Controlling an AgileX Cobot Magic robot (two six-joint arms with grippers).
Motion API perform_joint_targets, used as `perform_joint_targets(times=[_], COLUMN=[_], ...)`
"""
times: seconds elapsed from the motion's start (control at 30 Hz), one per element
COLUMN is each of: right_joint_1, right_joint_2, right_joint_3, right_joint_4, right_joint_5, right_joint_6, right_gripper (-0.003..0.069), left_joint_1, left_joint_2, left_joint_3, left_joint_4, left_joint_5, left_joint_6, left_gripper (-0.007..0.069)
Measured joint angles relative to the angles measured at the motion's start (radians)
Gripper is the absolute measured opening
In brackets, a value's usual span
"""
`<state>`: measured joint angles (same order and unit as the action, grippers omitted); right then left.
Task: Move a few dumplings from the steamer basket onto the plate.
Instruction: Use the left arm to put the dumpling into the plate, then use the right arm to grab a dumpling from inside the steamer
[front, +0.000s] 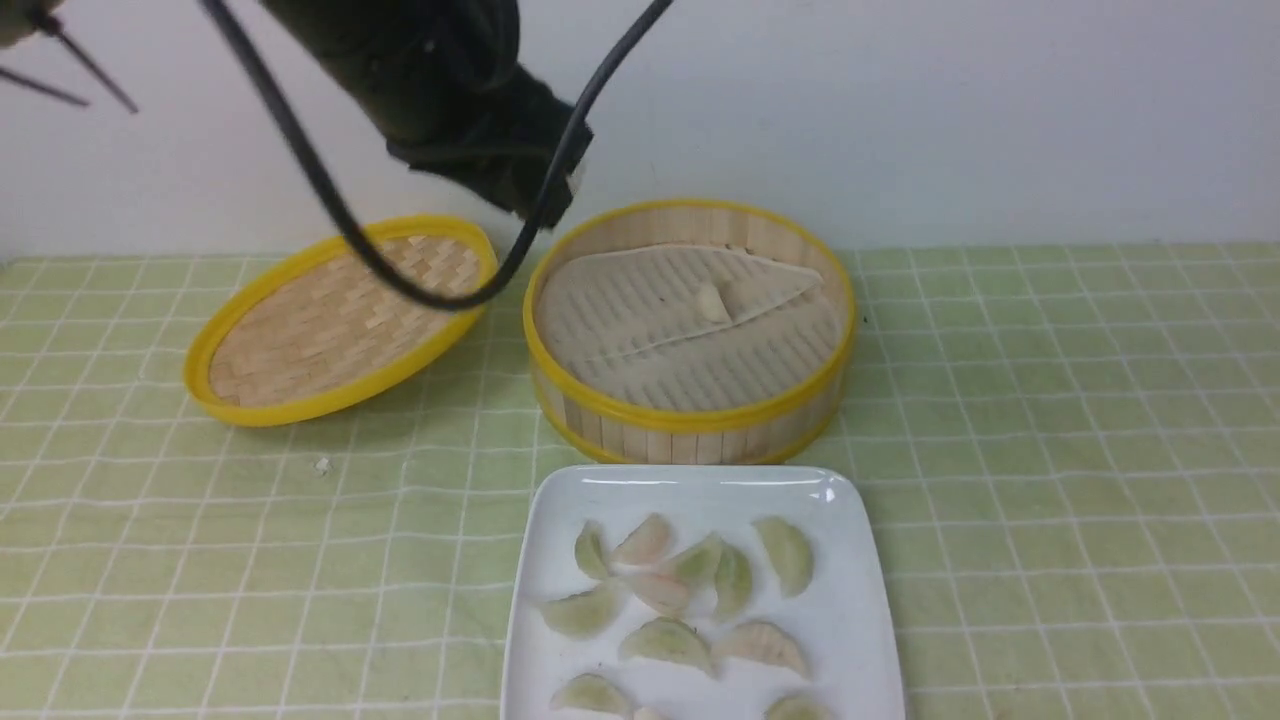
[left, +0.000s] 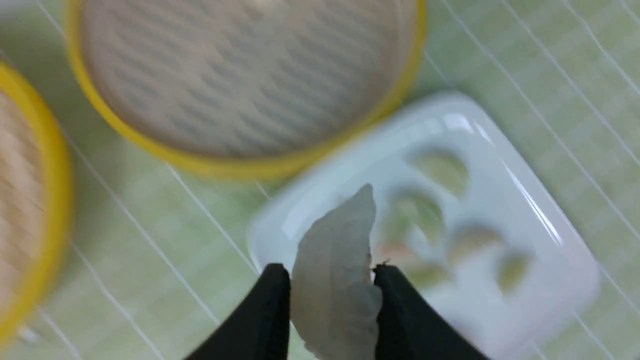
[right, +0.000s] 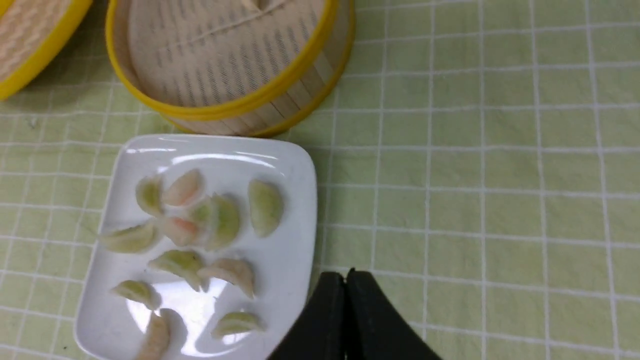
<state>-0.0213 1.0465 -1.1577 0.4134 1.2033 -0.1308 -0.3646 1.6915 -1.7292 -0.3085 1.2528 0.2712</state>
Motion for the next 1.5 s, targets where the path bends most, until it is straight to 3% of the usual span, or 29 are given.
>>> perform_joint_targets(times=[0.13,0.3,0.4,0.6,0.9,1.0,1.13,1.33,1.5], right_joint_1=[0.028,0.149,0.233,0.29,0.298,0.316,0.354,0.369,0.369], right_joint_2=[0.093,0.173,0.208,0.235,0.46,0.555,0.703,0.944,1.121], right_joint_3=[-0.022,-0.022,-0.022,-0.022,-0.196,-0.288,-0.435,-0.676,-0.839], right_joint_4=[0.082,0.061,0.028,-0.032,-0.068,-0.075,-0.091,-0.107,-0.117], right_joint_5=[-0.016,-0.046,-0.054,-0.113,-0.139,-0.139,-0.144,-0.169,-0.19], right_joint_6=[-0.076,-0.091,-0.071,-0.051,-0.049,-0.056,-0.087,-0.095,-0.142], right_gripper=[-0.0013,-0.0013,-0.0012,-0.001,-0.001,-0.001,-0.001,0.0001,0.0046], left_joint_1=[-0.045,-0.14,-0.182,-0.197,-0.197,-0.197,-0.197,-0.197,-0.197], left_joint_2=[-0.096,-0.107,-0.064,0.013,0.055,0.049,-0.003,-0.235,-0.422], left_joint_3=[0.252,0.491,0.564,0.575,0.574,0.559,0.527,0.52,0.52], left_joint_4=[-0.027,-0.039,-0.041,-0.038,-0.028,-0.01,0.03,0.099,0.127], left_joint_5=[-0.02,-0.176,-0.269,-0.369,-0.409,-0.401,-0.338,-0.244,-0.155], left_joint_6=[0.02,0.026,0.026,0.027,0.027,0.026,-0.021,-0.109,-0.129], left_gripper=[0.0184,0.0184,0.0184,0.0189,0.0482,0.0499,0.0426,0.0067,-0.0003])
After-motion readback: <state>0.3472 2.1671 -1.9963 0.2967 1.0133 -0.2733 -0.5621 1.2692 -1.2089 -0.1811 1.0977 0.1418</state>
